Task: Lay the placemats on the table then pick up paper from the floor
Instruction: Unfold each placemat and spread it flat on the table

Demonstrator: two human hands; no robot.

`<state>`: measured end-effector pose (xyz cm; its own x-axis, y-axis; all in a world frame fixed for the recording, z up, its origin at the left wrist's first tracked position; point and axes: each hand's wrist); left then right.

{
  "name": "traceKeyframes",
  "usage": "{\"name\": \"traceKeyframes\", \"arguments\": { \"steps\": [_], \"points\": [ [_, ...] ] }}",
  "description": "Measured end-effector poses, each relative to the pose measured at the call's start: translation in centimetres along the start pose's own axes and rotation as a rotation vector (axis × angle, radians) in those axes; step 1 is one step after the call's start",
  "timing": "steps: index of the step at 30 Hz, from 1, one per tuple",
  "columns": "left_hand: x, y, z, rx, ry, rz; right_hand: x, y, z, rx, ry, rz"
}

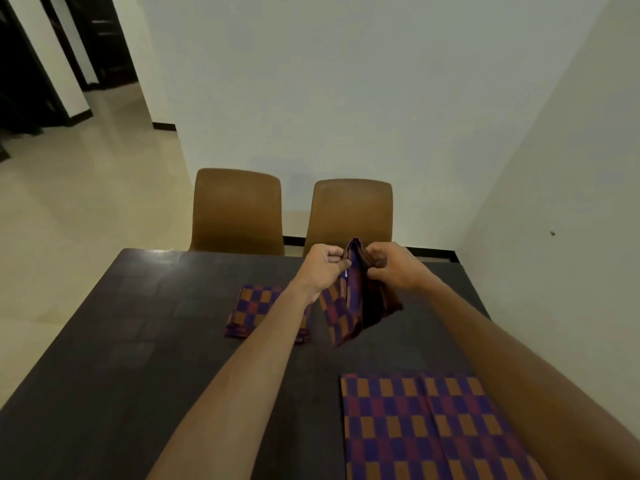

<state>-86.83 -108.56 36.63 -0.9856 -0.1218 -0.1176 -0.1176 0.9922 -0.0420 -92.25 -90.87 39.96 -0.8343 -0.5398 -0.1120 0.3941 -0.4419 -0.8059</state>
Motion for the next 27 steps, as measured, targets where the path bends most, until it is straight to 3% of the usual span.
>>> {"name": "traceKeyframes", "arguments": {
  "steps": [3,5,7,9,12,14,16,18,19,21,23,25,27],
  "points": [
    [-1.1,0.7,-2.0,0.196,0.111,-0.038,-2.2,-2.9,-0.7,-0.119,0.008,-0.019],
    [-1.5,0.5,-3.3,0.474,0.225,-0.034,-3.6,-5.3,-1.5,-0.359,-0.001,-0.040],
    [-1.9,0.4,-4.6,0.697,0.235,0.100,-4.7,-7.1,-2.2,-0.544,0.027,-0.107],
    [-2.4,1.4,-5.8,0.771,0.171,0.242,-5.4,-7.9,-2.2,-0.569,-0.005,-0.165],
    [-3.8,4.0,-6.9,0.479,0.124,0.368,-6.3,-7.3,-0.5,-0.474,-0.218,-0.069],
    [-4.1,5.6,-6.8,0.295,0.156,0.405,-7.2,-6.4,0.3,-0.376,-0.292,-0.137],
    [-4.1,6.4,-6.7,0.239,0.164,0.336,-7.6,-5.5,-0.3,-0.362,-0.266,-0.438],
    [-3.7,6.5,-6.3,0.207,0.155,0.238,-8.1,-4.8,-1.3,-0.381,-0.082,-0.753],
    [-3.6,6.4,-6.2,0.189,0.157,0.208,-8.3,-4.6,-1.4,-0.295,0.021,-0.811],
    [-3.8,6.4,-6.3,0.159,0.138,0.201,-8.7,-4.5,-1.0,0.055,0.152,-0.634],
    [-4.1,6.4,-6.3,0.096,0.085,0.269,-8.9,-4.0,-0.6,0.441,0.134,-0.358],
    [-4.5,6.4,-6.3,-0.014,-0.011,0.368,-8.9,-3.3,-0.6,0.546,0.067,-0.306],
    [-4.7,6.0,-6.4,-0.131,-0.143,0.429,-8.7,-2.8,-0.4,0.482,0.024,-0.326]
  ]
}}
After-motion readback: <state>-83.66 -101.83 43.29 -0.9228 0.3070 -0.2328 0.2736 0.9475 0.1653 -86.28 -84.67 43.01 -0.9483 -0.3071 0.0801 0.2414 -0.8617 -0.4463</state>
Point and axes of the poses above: each hand's wrist, its own x-axis towards the middle knuckle, its own y-axis out of the palm, z = x × y, and after that the axes turned 6 degrees about -x, right-handed
